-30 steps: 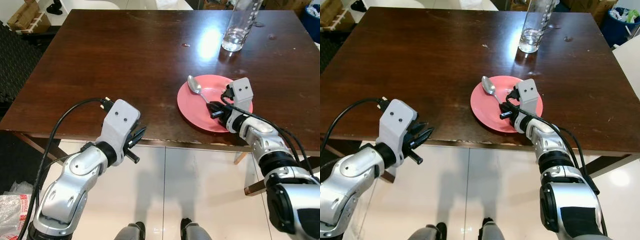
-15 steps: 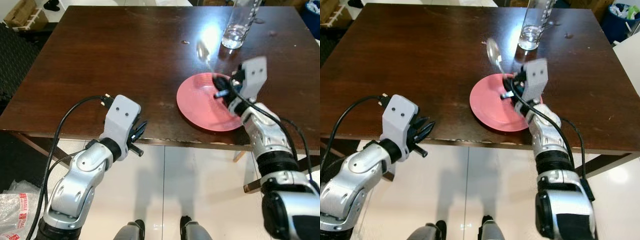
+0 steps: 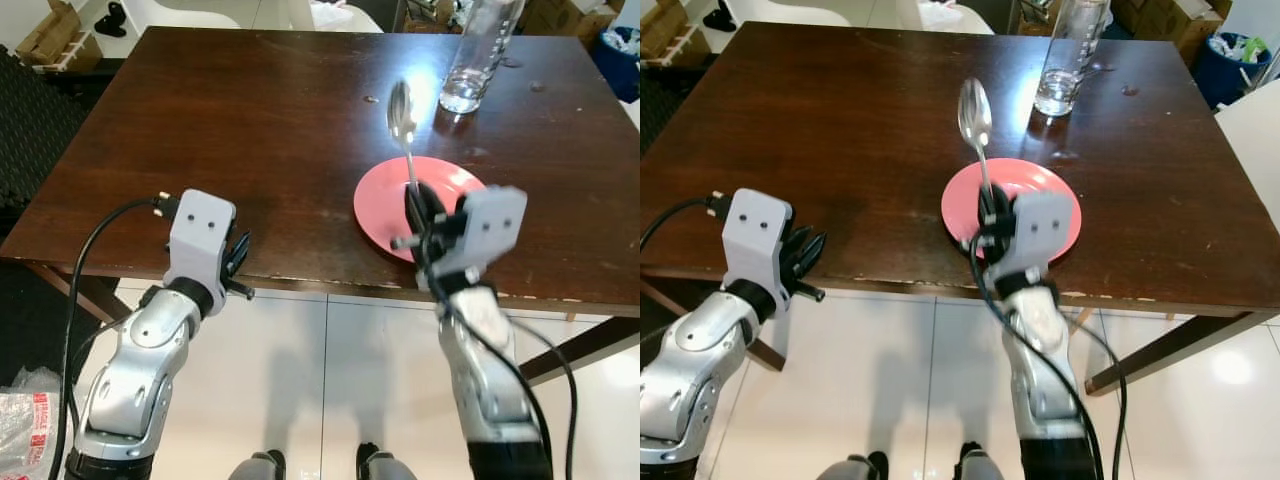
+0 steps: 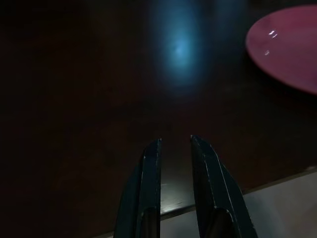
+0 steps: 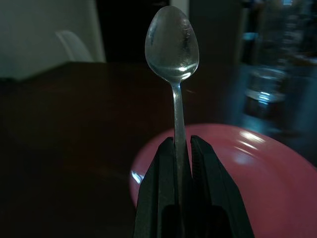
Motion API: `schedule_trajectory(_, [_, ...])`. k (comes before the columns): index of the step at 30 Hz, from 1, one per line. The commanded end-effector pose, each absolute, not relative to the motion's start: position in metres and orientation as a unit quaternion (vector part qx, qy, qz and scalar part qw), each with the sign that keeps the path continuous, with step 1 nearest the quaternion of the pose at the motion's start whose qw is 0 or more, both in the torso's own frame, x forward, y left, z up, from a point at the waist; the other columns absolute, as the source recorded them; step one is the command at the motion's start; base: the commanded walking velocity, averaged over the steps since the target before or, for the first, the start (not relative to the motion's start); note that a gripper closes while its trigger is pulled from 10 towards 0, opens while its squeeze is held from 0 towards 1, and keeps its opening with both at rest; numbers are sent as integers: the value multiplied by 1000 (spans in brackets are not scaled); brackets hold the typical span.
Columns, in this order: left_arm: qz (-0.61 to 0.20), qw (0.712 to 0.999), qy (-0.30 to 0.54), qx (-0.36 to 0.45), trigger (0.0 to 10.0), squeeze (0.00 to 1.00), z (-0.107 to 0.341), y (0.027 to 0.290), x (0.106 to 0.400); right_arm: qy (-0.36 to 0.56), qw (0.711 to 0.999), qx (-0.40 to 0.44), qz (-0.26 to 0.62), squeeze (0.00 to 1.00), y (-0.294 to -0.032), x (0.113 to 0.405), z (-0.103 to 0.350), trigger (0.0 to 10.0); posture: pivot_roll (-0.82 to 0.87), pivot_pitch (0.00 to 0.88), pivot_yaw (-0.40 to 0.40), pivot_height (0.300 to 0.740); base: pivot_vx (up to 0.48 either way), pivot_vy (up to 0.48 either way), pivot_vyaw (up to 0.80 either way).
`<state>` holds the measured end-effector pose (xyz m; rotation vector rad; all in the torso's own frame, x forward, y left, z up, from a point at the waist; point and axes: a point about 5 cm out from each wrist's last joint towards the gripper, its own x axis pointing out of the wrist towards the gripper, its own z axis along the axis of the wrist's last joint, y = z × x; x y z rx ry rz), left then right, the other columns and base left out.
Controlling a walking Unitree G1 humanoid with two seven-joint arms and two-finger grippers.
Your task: Setting the table
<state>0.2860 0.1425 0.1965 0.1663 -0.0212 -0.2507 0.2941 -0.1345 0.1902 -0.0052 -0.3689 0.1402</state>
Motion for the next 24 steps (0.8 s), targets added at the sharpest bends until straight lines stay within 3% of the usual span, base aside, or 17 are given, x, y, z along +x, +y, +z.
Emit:
schedule_trajectory(1, [-121, 989, 0, 82, 10000, 0, 190, 144, 284, -181, 981, -8, 63, 0, -134, 289, 189, 10000, -26, 98, 84, 740, 0, 0, 0])
schedule_trajectory(14, [-117, 991, 3, 64, 10000, 0, 178, 141, 283, -148, 988, 3, 52, 0, -137, 291, 178, 10000, -38, 75, 74, 740, 0, 0, 0])
schedule_trajectory(24, [-75, 996, 32, 44, 10000, 0, 156, 153, 283, -146, 987, -10, 60, 0, -129, 295, 177, 10000, -55, 50, 70, 740, 0, 0, 0])
